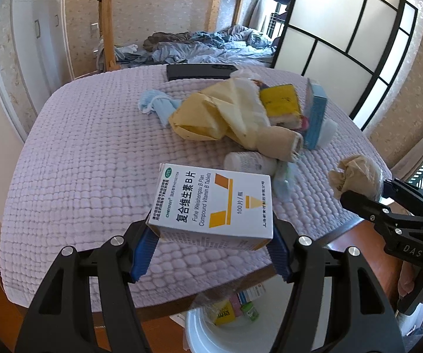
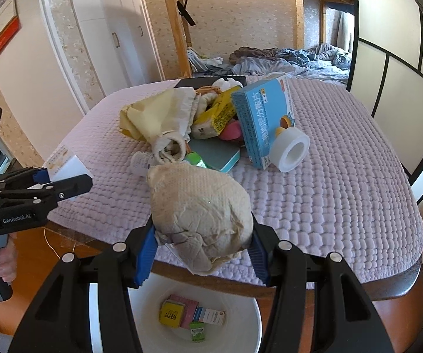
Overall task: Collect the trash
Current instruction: 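Carry the white box and crumpled tissue with both grippers over the white bin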
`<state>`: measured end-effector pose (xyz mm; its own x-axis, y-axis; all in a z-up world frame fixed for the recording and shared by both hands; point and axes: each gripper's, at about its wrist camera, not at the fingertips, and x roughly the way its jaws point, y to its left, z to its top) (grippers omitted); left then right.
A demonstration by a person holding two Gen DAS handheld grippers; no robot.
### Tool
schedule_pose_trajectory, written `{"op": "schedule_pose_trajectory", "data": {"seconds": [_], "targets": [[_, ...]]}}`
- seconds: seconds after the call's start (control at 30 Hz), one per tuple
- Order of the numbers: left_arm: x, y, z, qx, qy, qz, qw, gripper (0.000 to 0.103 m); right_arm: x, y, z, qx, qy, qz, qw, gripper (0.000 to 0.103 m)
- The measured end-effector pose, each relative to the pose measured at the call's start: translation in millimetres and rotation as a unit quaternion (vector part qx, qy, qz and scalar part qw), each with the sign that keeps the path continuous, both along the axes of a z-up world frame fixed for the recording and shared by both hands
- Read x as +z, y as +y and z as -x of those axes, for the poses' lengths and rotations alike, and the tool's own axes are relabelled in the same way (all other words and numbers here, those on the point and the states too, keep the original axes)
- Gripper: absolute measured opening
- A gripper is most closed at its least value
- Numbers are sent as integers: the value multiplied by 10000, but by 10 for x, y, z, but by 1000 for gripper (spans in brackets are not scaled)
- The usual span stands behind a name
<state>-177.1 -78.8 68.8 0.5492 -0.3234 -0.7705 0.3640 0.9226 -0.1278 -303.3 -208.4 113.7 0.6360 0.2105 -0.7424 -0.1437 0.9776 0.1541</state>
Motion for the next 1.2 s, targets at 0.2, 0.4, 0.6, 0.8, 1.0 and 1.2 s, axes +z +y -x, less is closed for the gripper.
{"op": "schedule_pose_trajectory", "data": {"seconds": [0.2,0.4,0.6,0.8,1.0,1.2], "targets": [[35,-61,118,-130,9,9,9999,66,61,12,158,101,5,-36,9999,53],[25,-102,216,-218,72,-13,9997,66,63,12,247,149,48,-21,9999,53],[-3,-135,312,-295,146,-19,9995,66,50,9,313,196,101,-12,9998,53],[-6,-186,453,-445,179,-32,9988,66,50,-2,425,265,156,-18,9995,53],[-16,-255,584,-628,234,-56,9977,66,50,19,508,344,201,13,9992,53],[-47,-272,689,-723,312,-103,9968,66,18,26,587,380,276,8,9989,53]]}}
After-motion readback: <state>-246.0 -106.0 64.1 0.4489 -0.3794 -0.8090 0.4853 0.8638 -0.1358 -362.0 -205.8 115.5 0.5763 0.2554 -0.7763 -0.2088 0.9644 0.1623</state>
